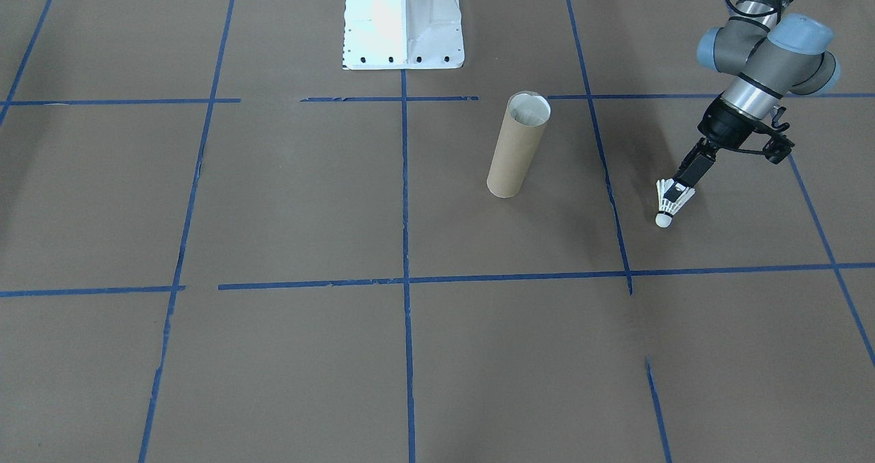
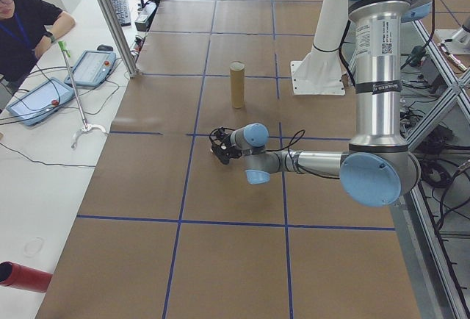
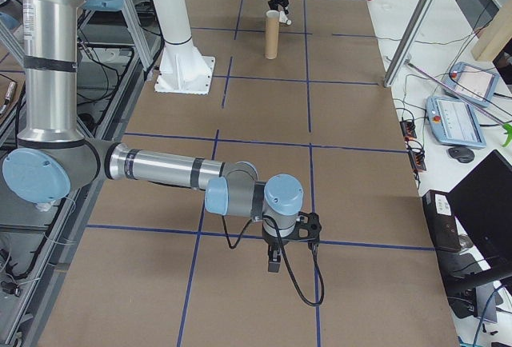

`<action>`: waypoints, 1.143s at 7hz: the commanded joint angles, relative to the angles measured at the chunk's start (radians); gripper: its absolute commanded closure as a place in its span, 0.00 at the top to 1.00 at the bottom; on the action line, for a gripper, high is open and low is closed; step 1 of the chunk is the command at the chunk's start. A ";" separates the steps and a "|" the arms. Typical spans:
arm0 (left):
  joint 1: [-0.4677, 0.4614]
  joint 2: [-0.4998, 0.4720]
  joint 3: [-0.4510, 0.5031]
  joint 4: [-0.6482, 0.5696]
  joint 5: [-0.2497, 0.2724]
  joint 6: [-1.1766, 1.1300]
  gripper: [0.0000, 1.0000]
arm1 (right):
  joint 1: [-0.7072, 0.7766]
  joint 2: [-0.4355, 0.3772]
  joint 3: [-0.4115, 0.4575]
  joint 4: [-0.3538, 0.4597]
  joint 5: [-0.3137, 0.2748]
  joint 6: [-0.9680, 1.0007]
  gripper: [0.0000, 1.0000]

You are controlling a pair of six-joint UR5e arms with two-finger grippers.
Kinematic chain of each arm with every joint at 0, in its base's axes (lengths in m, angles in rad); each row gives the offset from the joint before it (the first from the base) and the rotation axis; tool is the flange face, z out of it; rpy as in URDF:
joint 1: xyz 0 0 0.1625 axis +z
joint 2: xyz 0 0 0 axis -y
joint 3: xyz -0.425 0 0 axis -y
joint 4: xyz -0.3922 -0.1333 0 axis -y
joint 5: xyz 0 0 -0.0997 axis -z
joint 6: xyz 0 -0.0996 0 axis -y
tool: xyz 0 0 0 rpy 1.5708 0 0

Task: Collect badminton balls into bucket

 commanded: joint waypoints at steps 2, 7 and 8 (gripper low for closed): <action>0.001 0.017 -0.011 0.000 -0.007 0.013 0.00 | 0.000 0.000 0.000 0.000 0.000 0.000 1.00; -0.118 0.047 -0.262 0.312 -0.289 0.331 0.00 | 0.000 0.000 0.000 0.000 0.000 0.000 1.00; -0.160 0.039 -0.323 0.441 -0.382 0.391 0.00 | 0.000 0.000 0.000 0.000 0.000 0.000 1.00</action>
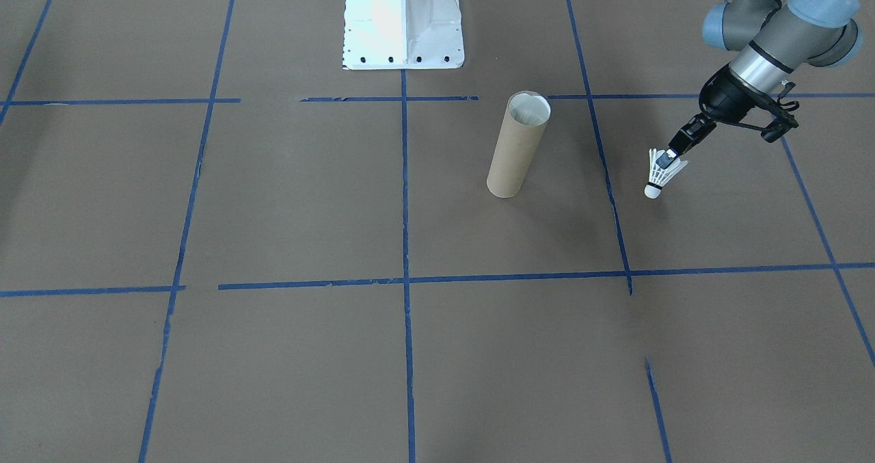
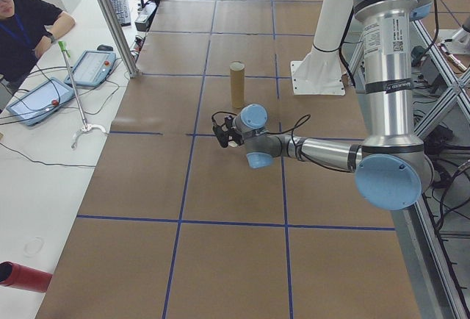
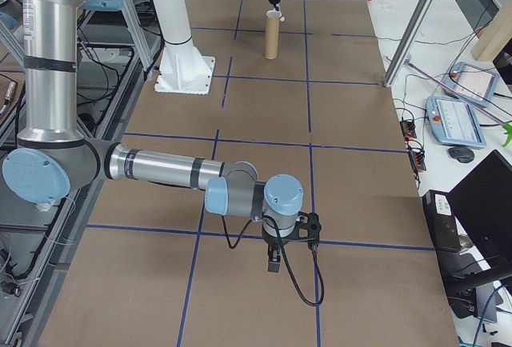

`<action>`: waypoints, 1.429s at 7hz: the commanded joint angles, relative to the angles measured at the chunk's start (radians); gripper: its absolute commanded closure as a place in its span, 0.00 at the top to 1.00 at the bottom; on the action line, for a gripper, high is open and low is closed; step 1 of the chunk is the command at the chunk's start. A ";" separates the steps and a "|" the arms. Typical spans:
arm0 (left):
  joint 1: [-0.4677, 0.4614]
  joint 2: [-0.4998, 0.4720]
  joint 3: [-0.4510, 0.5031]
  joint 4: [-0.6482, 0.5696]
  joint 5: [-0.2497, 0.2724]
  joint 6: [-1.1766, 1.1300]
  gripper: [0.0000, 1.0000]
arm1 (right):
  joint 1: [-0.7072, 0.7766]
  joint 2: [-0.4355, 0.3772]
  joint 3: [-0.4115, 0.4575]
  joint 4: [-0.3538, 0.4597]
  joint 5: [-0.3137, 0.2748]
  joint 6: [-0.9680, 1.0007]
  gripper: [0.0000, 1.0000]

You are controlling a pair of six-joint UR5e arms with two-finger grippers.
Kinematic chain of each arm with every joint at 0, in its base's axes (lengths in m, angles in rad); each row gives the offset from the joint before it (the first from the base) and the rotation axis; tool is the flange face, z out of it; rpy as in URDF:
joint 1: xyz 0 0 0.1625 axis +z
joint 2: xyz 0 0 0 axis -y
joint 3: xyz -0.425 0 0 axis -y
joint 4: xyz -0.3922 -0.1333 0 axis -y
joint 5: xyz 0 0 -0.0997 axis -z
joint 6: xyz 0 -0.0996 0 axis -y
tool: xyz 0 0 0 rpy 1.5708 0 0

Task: Collect badminton balls into bucket

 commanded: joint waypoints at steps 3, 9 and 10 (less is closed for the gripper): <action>-0.062 -0.013 -0.215 0.330 -0.199 0.149 0.00 | 0.000 0.000 0.000 0.000 0.001 0.000 1.00; -0.087 -0.519 -0.375 1.292 -0.185 0.329 0.00 | 0.000 0.000 0.000 0.000 0.000 0.000 1.00; -0.091 -0.624 -0.377 1.481 -0.181 0.392 0.00 | 0.000 0.000 0.000 0.000 0.000 0.000 1.00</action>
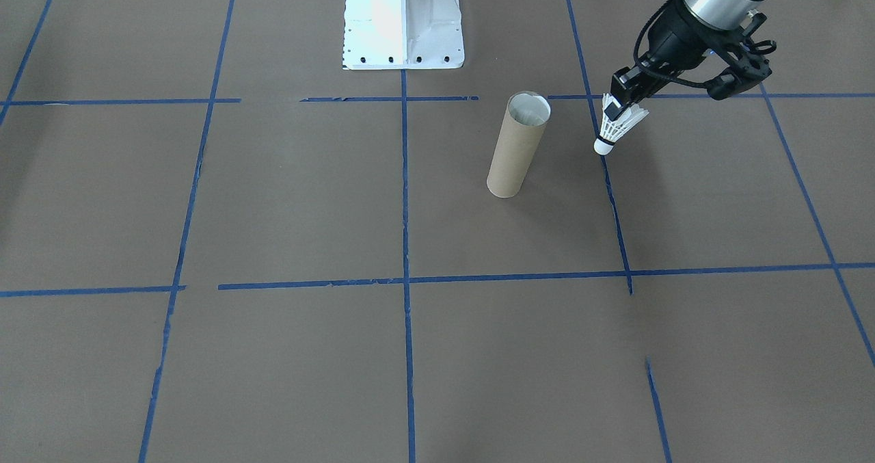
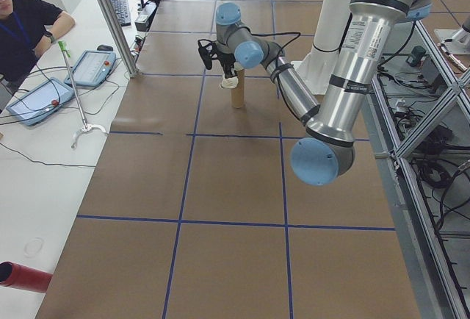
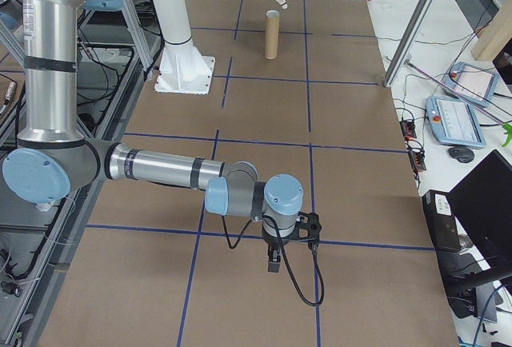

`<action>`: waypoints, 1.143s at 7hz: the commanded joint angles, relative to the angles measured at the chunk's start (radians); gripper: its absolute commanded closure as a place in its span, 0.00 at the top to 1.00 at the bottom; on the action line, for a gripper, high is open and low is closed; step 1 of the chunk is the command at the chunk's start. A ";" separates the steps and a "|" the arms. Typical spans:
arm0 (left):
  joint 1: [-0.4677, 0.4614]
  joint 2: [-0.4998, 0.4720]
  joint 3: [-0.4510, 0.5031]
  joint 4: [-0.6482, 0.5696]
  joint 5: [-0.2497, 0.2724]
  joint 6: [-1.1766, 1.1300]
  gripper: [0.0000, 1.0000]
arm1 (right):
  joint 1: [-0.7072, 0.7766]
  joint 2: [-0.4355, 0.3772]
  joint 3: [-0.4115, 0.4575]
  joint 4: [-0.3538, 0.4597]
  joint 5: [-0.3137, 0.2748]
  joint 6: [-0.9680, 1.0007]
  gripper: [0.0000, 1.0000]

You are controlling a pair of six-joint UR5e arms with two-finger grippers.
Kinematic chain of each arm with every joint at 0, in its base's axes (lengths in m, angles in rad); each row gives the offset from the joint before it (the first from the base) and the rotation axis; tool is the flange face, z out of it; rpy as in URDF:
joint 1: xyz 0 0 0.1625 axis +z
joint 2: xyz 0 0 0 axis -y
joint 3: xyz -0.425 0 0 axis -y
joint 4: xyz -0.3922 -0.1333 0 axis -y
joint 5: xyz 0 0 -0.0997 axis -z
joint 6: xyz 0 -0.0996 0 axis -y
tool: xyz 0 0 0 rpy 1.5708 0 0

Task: Collect badminton balls into bucket

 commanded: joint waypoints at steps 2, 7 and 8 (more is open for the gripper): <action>-0.011 -0.256 -0.027 0.505 0.103 0.155 0.00 | 0.000 0.000 0.000 0.000 0.000 0.000 1.00; 0.113 -0.504 0.088 0.765 0.123 0.164 0.00 | 0.000 -0.002 0.000 0.000 0.001 0.000 1.00; 0.117 -0.525 0.123 0.770 0.127 0.164 0.00 | 0.000 0.000 0.000 0.000 0.000 0.000 1.00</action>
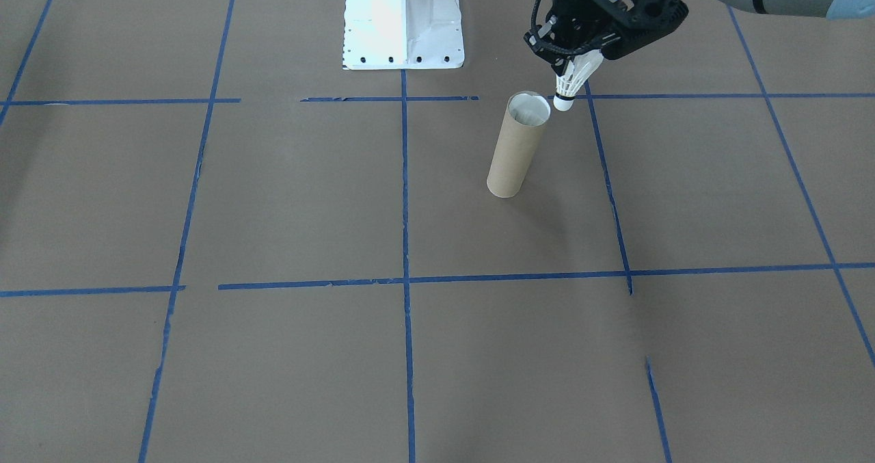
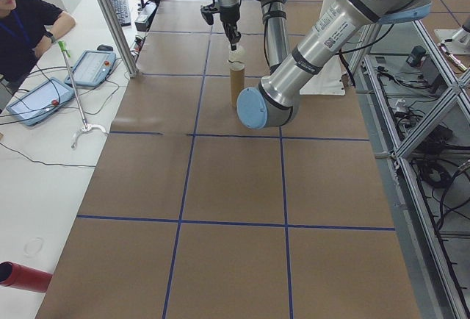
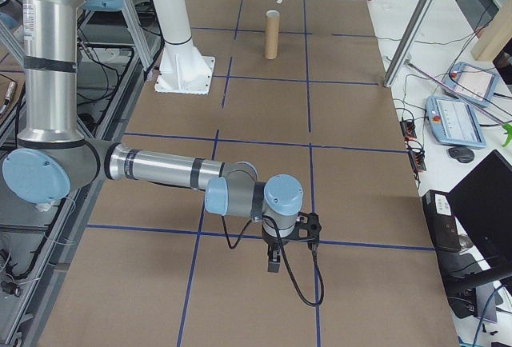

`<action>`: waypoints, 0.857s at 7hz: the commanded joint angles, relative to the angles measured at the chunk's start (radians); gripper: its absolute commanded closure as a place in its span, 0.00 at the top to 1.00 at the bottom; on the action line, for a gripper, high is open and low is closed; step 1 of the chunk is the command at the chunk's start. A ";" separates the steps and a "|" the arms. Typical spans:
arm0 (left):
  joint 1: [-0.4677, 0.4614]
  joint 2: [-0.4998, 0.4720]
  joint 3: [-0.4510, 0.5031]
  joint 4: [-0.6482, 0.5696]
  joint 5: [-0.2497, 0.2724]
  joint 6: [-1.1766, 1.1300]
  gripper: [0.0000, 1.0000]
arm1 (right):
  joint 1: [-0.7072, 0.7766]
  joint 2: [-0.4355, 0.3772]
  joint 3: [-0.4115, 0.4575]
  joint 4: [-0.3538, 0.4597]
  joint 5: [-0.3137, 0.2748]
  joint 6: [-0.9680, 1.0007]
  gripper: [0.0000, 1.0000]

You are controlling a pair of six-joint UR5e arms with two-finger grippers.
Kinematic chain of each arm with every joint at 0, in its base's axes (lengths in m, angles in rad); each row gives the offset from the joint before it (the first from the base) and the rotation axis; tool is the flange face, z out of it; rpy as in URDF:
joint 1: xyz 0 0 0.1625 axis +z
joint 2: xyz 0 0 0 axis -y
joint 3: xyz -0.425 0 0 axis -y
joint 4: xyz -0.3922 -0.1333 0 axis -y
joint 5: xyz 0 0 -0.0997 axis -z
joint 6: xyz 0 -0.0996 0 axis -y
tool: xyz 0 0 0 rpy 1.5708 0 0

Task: Collect badminton balls into bucket

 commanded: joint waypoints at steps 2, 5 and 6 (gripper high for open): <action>0.034 -0.047 0.094 0.010 0.010 0.000 0.00 | 0.000 0.001 0.000 0.000 -0.001 0.000 1.00; 0.055 -0.045 0.111 0.010 0.010 0.000 0.00 | 0.000 -0.001 0.000 0.000 -0.001 0.000 1.00; 0.054 -0.044 0.113 0.010 0.011 0.000 0.00 | 0.000 0.001 0.000 0.000 -0.001 0.000 1.00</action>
